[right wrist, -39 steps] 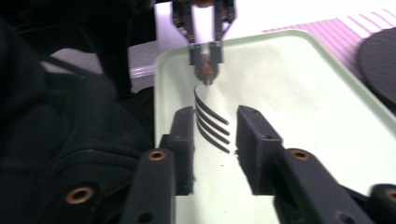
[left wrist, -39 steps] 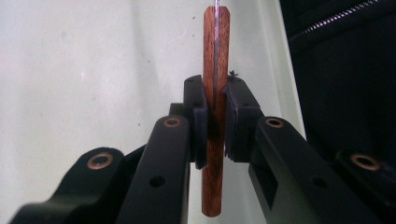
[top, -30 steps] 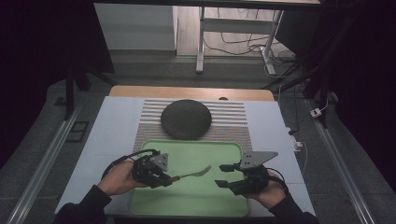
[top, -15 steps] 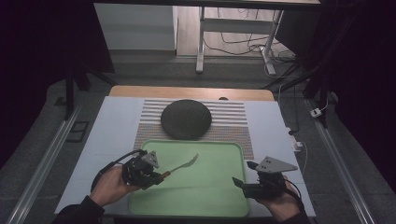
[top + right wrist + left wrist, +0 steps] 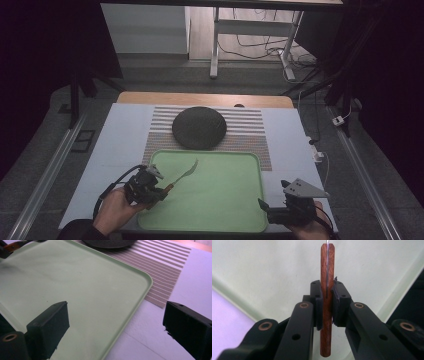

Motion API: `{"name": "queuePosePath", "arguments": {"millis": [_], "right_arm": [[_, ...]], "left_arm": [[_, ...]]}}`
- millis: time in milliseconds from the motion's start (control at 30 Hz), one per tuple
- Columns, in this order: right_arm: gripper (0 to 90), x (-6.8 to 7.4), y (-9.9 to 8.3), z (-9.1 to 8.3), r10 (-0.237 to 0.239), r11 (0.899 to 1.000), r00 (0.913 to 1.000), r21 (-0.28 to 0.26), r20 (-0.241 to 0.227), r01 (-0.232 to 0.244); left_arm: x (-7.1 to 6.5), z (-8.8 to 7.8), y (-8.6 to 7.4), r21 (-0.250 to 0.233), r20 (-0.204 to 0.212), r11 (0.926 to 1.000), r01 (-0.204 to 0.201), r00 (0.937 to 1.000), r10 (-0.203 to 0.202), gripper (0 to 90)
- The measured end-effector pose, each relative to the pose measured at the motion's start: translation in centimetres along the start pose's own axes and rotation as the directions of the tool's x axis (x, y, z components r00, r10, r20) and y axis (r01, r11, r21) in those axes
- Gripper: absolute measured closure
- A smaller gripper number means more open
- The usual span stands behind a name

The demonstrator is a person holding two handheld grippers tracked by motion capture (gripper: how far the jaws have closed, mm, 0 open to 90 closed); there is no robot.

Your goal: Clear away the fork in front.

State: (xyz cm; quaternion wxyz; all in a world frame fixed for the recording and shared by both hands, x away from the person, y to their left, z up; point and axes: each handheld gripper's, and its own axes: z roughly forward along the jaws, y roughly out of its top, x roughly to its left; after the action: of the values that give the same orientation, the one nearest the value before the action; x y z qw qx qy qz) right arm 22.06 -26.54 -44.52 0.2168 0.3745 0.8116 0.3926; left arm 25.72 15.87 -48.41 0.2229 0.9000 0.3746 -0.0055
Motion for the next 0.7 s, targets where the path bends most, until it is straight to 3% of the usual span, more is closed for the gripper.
{"name": "queuePosePath", "arguments": {"millis": [33,67,100,133,167,233,367,600,700], "right_arm": [[6.8,0.0,-0.1,-0.1,0.001,1.0,1.0,0.0,0.004,-0.001],[6.8,-0.1,-0.3,-0.3,0.007,1.0,0.9999,0.003,0.009,-0.007],[6.8,-0.1,-0.4,-0.4,0.005,1.0,0.9999,0.007,0.013,-0.005],[6.8,-0.2,-0.5,-0.5,0.008,1.0,0.9999,0.007,0.014,-0.008],[6.8,-0.2,-0.6,-0.6,0.012,1.0,0.9998,0.007,0.017,-0.012],[6.8,-0.3,-0.8,-0.8,0.017,1.0,0.9996,0.01,0.021,-0.017],[6.8,-0.6,-1.0,-1.0,0.024,1.0,0.9994,0.016,0.026,-0.025],[7.1,-0.8,-1.1,-1.0,0.043,0.999,0.9987,0.027,0.026,-0.043],[7.0,-0.9,-1.1,-1.0,0.057,0.998,0.998,0.027,0.028,-0.057]], "left_arm": [[0.0,0.0,0.0,0.0,0.0,1.0,0.0,1.0,0.0,79.6],[0.0,0.3,-0.2,0.015,-0.014,0.9995,0.028,0.9995,-0.028,79.6],[0.0,0.3,-0.2,0.015,-0.014,0.9995,0.028,0.9995,-0.028,79.6],[0.2,0.6,-0.3,0.028,-0.018,0.9976,0.063,0.9979,-0.062,79.6],[0.2,0.6,-0.3,0.028,-0.018,0.9976,0.063,0.9979,-0.062,79.7],[0.5,1.1,-0.5,0.044,-0.017,0.9915,0.122,0.9924,-0.122,79.6],[0.8,1.8,-0.5,0.084,-0.042,0.9828,0.164,0.986,-0.161,79.6],[0.9,2.1,-0.2,0.099,-0.06,0.9789,0.179,0.9831,-0.173,78.6],[1.1,2.0,-0.3,0.076,-0.036,0.9807,0.18,0.9834,-0.178,74.8]]}}
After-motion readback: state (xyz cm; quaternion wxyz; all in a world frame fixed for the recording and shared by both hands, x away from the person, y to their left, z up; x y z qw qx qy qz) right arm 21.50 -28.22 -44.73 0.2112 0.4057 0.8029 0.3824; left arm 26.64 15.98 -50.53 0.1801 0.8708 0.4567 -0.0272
